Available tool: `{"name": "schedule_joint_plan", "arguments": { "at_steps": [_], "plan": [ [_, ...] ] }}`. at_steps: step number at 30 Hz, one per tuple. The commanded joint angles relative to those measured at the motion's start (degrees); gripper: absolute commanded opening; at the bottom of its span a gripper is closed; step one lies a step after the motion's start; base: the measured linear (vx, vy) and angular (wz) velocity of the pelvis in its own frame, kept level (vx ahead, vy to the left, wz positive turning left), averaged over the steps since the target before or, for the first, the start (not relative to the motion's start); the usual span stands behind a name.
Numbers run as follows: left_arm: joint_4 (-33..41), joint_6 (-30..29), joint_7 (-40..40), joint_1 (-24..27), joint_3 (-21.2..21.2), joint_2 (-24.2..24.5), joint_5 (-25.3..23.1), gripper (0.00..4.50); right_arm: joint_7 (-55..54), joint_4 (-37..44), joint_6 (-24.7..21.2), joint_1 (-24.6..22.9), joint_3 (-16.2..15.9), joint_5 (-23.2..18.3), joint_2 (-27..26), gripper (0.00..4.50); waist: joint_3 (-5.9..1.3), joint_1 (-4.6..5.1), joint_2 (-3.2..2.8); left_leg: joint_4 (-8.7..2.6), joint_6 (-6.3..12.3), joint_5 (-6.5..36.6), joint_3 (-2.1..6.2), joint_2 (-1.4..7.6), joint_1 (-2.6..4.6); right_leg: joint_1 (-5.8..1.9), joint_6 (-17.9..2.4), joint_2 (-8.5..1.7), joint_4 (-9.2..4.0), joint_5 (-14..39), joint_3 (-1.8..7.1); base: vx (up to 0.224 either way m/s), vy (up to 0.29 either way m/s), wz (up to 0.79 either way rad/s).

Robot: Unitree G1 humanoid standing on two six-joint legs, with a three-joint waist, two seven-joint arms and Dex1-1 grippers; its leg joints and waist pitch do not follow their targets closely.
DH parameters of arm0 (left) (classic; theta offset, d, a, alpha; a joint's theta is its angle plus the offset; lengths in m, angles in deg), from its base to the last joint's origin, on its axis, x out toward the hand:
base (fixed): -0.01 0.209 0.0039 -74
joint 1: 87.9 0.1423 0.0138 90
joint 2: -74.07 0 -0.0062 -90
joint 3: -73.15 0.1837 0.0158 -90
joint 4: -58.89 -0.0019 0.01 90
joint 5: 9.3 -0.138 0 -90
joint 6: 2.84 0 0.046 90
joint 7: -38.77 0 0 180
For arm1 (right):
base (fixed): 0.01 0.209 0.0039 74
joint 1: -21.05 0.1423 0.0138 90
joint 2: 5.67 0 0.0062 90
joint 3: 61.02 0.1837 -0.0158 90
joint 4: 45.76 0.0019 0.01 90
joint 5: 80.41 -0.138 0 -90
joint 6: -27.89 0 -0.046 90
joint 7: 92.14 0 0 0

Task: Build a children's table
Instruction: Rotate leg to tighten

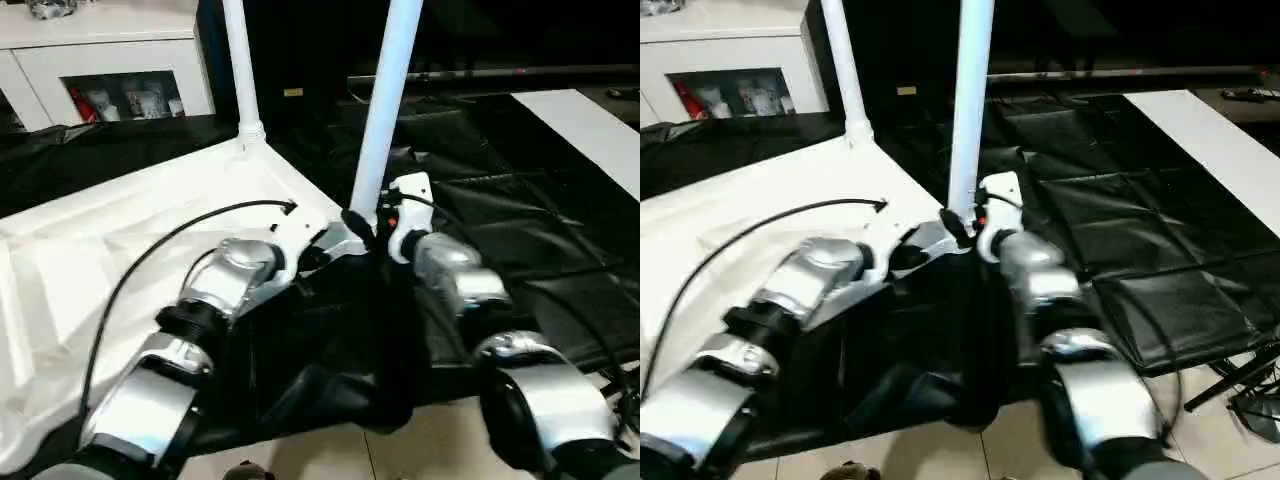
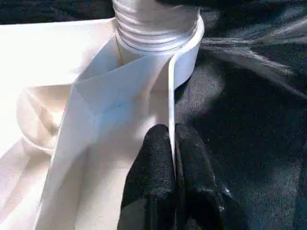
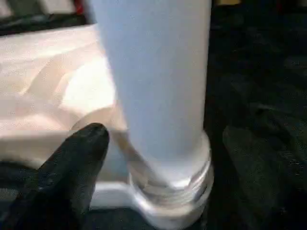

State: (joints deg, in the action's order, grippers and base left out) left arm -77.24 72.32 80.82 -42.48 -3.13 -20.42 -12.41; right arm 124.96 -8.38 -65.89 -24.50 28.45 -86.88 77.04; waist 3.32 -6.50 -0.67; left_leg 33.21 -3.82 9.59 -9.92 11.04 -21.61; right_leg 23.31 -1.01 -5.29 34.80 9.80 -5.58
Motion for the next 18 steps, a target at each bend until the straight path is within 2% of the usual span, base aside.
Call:
{"name": "schedule_joint_plan", "arguments": {
  "at_steps": [1, 4, 7, 9, 10, 13, 14, 15, 16, 18],
  "plan": [
    [5.21, 2.62, 6.14, 0.94, -0.71, 1.98, 3.07, 0.00, 9.26, 5.72, 0.44, -3.08, -4.80, 2.29, 4.01, 4.50, -4.44, -0.43, 0.03, -3.37, 3.79, 9.80, 0.49, 2.28, 0.45, -3.72, -12.59, -3.62, -3.69, 6.61, 2.87, 0.000, 0.000, 0.00],
    [8.45, 2.87, 11.94, 2.46, -0.44, 3.55, 4.67, 0.00, 14.10, 7.89, 1.28, -4.62, -6.03, 2.68, 6.89, 4.50, -4.64, -0.34, -0.08, -3.01, 4.40, 8.81, 0.31, 2.20, 0.39, -3.53, -14.64, -3.66, -3.25, 4.77, 2.89, 0.000, 0.000, 0.00],
    [12.86, 2.14, 17.92, 4.51, 0.14, 5.19, 6.96, 0.00, 17.30, 9.37, 1.42, -5.17, -5.46, 1.84, 8.54, 4.50, -4.52, -0.36, -0.04, -2.93, 4.39, 9.88, 0.26, 2.37, 0.35, -3.24, -15.03, -3.63, -3.28, 6.51, 2.88, 0.000, 0.000, 0.00],
    [13.89, 1.88, 18.97, 5.03, 0.34, 5.63, 7.38, 0.00, 17.86, 9.98, 1.02, -5.27, -5.28, 1.54, 8.94, 4.50, -4.32, -0.45, -0.13, -3.06, 4.04, 11.26, 0.21, 2.48, 0.50, -3.03, -14.73, -3.67, -3.58, 8.77, 2.96, 0.000, 0.000, 0.00],
    [14.59, 1.73, 19.43, 5.41, 0.49, 5.92, 7.54, 0.00, 18.36, 10.45, 0.75, -5.34, -5.17, 1.28, 9.25, 4.50, -4.30, -0.70, 0.03, -3.11, 3.69, 11.93, 0.20, 2.52, 0.68, -2.98, -14.35, -3.75, -3.68, 10.24, 3.00, 0.000, 0.000, 0.00],
    [15.74, 1.59, 20.03, 6.14, 0.42, 6.22, 7.83, 0.00, 19.39, 11.53, 0.14, -5.75, -5.74, 0.95, 9.90, 4.50, -4.20, -1.23, 0.17, -3.17, 3.31, 11.50, 0.22, 2.44, 0.60, -2.98, -13.19, -3.73, -3.76, 11.73, 3.05, 0.000, 0.000, 0.00],
    [16.12, 1.41, 20.22, 6.35, 0.36, 6.29, 7.89, 0.00, 19.85, 12.05, -0.10, -5.99, -6.07, 0.83, 10.15, 4.50, -4.19, -1.33, 0.09, -3.18, 3.22, 11.54, 0.19, 2.44, 0.65, -2.88, -13.01, -3.72, -3.80, 12.08, 3.08, 0.000, 0.000, 0.00],
    [16.69, 1.13, 20.50, 6.61, 0.26, 6.37, 8.06, 0.00, 20.45, 12.40, -0.20, -6.22, -6.31, 0.80, 10.27, 4.50, -4.22, -1.41, 0.40, -3.18, 3.11, 11.25, 0.22, 2.41, 0.51, -3.00, -12.55, -3.76, -3.80, 12.22, 3.10, 0.000, 0.000, 0.00],
    [17.49, 0.78, 20.97, 6.99, 0.13, 6.46, 8.19, 0.00, 21.44, 12.51, -0.03, -6.38, -6.61, 0.96, 10.25, 4.50, -4.27, -1.48, 0.29, -3.17, 3.09, 10.72, 0.29, 2.41, 0.45, -3.02, -12.38, -3.80, -3.68, 11.93, 3.09, 0.000, 0.000, 0.00],
    [18.22, 0.44, 21.30, 7.32, -0.06, 6.49, 8.27, 0.00, 22.38, 12.09, 0.32, -6.38, -7.01, 1.44, 10.07, 4.50, -4.34, -1.47, 0.46, -3.08, 3.41, 9.96, 0.24, 2.40, 0.36, -3.00, -12.52, -3.75, -3.59, 11.12, 3.06, 0.000, 0.000, 0.00]
  ]
}}
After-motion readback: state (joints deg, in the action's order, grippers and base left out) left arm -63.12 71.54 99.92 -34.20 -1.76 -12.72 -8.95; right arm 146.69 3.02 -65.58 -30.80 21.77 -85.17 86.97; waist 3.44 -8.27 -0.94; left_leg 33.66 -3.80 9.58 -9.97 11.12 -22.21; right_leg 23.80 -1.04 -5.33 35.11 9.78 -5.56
